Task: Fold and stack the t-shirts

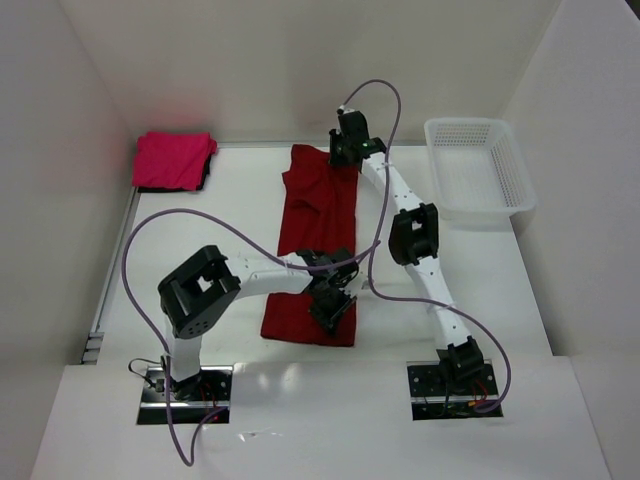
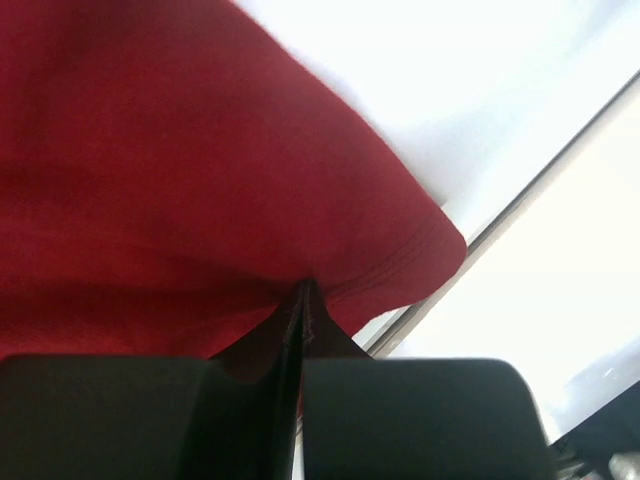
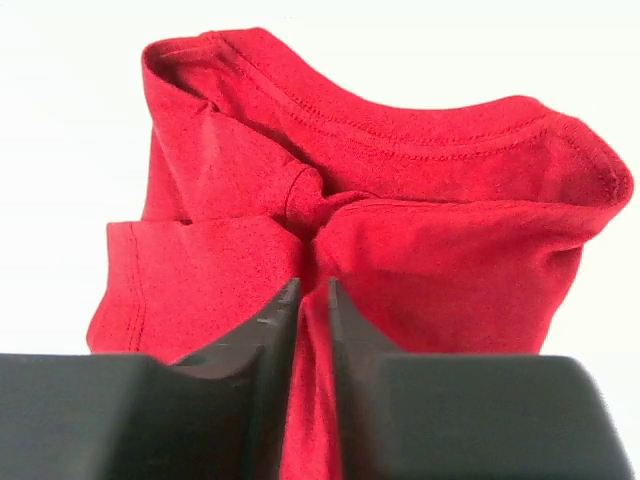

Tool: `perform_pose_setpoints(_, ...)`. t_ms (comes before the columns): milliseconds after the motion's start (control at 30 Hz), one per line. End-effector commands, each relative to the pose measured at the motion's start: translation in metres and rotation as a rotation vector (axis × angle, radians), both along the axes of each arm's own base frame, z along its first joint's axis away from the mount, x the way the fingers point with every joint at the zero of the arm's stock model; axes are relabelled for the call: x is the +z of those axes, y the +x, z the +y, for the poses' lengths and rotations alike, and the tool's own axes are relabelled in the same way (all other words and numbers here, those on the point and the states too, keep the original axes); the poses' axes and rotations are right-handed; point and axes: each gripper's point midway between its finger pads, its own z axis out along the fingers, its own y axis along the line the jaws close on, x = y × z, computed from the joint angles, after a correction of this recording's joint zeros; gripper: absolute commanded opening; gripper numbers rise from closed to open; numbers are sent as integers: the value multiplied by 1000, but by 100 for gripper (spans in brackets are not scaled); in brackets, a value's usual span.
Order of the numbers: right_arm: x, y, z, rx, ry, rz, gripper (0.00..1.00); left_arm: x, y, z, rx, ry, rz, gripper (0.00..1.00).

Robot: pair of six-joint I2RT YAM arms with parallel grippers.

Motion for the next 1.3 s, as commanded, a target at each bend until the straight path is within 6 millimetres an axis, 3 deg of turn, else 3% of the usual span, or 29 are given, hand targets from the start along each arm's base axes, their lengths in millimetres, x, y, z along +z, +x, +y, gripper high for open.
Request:
perform_pose_setpoints(0,75,4,-4,11,28,-120,26,0,12,-12,49,-10,-52,0)
perform_pose_setpoints(33,105,1,-5,11,41,-156,31,4,14,-6,58,17,-74,0)
perform_pose_setpoints(133,122,-12,-11,15,29,-150,49,34,31,4,99,9,-210,0)
perform_pose_setpoints(167,133,-22,-14,15,26,-141,49,52,37,8,120,-16,-242,0)
perform_pose_setpoints(333,148,-44,-33,-31,-5,-145,60,97,56,25,240,-66,-353,0)
perform_pose_setpoints(367,142,-55,-39,-45,-13,-122,61,103,58,33,288,-67,-357,0)
perform_pose_setpoints(433,139,-58,-40,-46,-7,-137,61,95,58,47,316,-23,-348,0)
perform_pose_setpoints(467,120,-63,-41,-53,-13,-92,59,88,58,56,341,11,-340,0)
perform_pose_setpoints(533,112,-66,-38,-35,-6,-76,50,77,57,62,366,58,-327,0)
perform_pose_setpoints(567,96,-66,-38,-34,-16,-49,45,67,58,67,383,95,-324,0)
perform_pose_setpoints(600,73,-66,-34,-16,-17,-7,35,64,57,67,394,104,-314,0)
perform_pose_setpoints(667,60,-62,-32,-21,-19,19,27,53,52,65,394,107,-280,0)
perform_pose_setpoints(733,34,-61,-27,-10,-13,59,17,40,51,64,429,103,-267,0)
perform_pose_setpoints(833,21,-54,-22,-17,-27,54,11,25,46,64,417,125,-234,0)
perform_pose_setpoints(967,-5,-43,-13,-20,-48,75,9,7,42,70,390,181,-213,0)
perform_pose_setpoints(1133,-28,-35,-11,-32,-93,98,9,-1,37,58,333,154,-160,0)
perform_pose_setpoints(1267,-29,-21,-16,-59,-127,59,9,-14,27,53,299,144,-95,0)
